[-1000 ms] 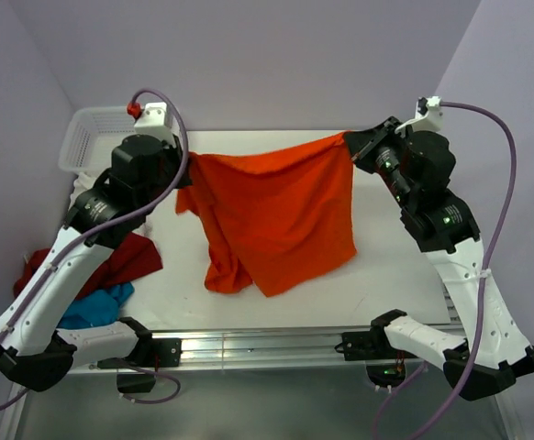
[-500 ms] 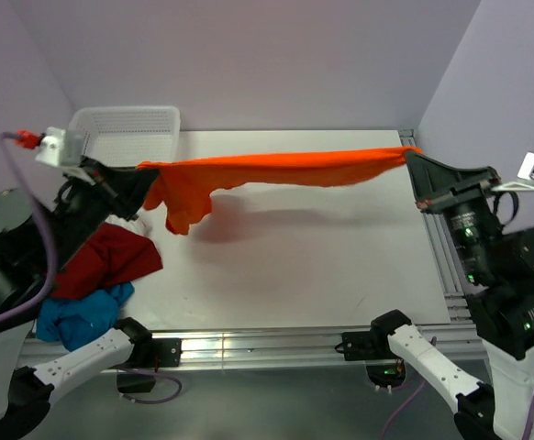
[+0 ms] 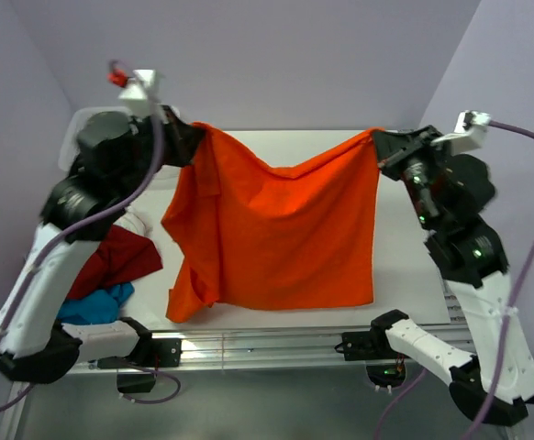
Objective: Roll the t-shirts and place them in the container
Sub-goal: Flatten the tshirt
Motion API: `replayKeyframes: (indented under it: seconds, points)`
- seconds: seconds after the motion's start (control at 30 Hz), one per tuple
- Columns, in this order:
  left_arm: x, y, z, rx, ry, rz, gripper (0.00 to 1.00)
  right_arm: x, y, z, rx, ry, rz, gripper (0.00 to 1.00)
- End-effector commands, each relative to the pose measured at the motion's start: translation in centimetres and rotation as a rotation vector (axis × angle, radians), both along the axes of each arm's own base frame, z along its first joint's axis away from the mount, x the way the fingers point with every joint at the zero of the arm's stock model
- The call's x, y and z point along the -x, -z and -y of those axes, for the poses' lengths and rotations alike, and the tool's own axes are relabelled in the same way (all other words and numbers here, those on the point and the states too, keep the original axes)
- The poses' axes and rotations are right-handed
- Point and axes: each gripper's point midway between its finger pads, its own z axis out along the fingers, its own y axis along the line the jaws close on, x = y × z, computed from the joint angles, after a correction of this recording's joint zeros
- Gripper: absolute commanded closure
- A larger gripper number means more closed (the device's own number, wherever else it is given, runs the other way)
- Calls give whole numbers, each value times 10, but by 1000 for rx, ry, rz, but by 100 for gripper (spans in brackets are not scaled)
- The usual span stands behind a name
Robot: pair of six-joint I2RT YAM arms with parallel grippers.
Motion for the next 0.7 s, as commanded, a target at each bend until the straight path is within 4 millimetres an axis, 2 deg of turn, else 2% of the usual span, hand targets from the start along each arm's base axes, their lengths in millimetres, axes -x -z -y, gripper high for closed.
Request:
replayKeyframes:
  seconds: [0.0, 0.03, 0.07, 0.1, 0.13, 0.23, 0.3, 0.33, 0.37, 0.4, 0.43, 0.5, 0.53, 0.57, 0.63, 0.67]
  points:
    - [-50, 47, 12, -68, -35, -66, 100, -39, 53, 6, 34, 105, -115, 100]
    - [-69, 75, 18, -95, -30, -125, 100, -50, 77, 4, 40, 116, -161, 100]
    - [-88, 85, 8, -96, -70, -144, 100, -59, 85, 3, 38, 121, -172, 100]
    - [-100, 98, 6, -109, -79, -167, 100, -72, 102, 2, 47, 129, -213, 100]
    - [-116, 124, 8, -136, -83, -224, 100, -81, 120, 6, 40, 139, -247, 100]
    - [-131, 150, 5, -162, -63, -276, 100, -95, 146, 15, 18, 153, -275, 100]
    - [-128, 145, 9, -143, -37, -241, 100, -95, 156, 16, 4, 145, -268, 100]
    - [-124, 149, 8, -140, -35, -246, 100, -94, 158, 17, 1, 147, -267, 100]
    - [-114, 135, 5, -119, -30, -212, 100, -90, 156, 20, 1, 149, -257, 100]
    - [-108, 136, 4, -118, -25, -212, 100, -87, 154, 20, 1, 146, -249, 100]
    - [-94, 120, -2, -103, -26, -177, 100, -82, 153, 20, 4, 140, -243, 100]
    - [-78, 111, -8, -96, -26, -154, 100, -68, 138, 19, -8, 114, -194, 100]
    - [-59, 94, -14, -79, -23, -116, 100, -62, 134, 19, -9, 104, -175, 100]
    - [-49, 89, -16, -72, -14, -101, 100, -49, 121, 19, -21, 89, -131, 100]
    - [-22, 67, -25, -40, -6, -32, 100, -34, 111, 18, -23, 60, -98, 100]
    - [-12, 61, -25, -24, -1, -13, 100, -20, 99, 19, -32, 49, -57, 100]
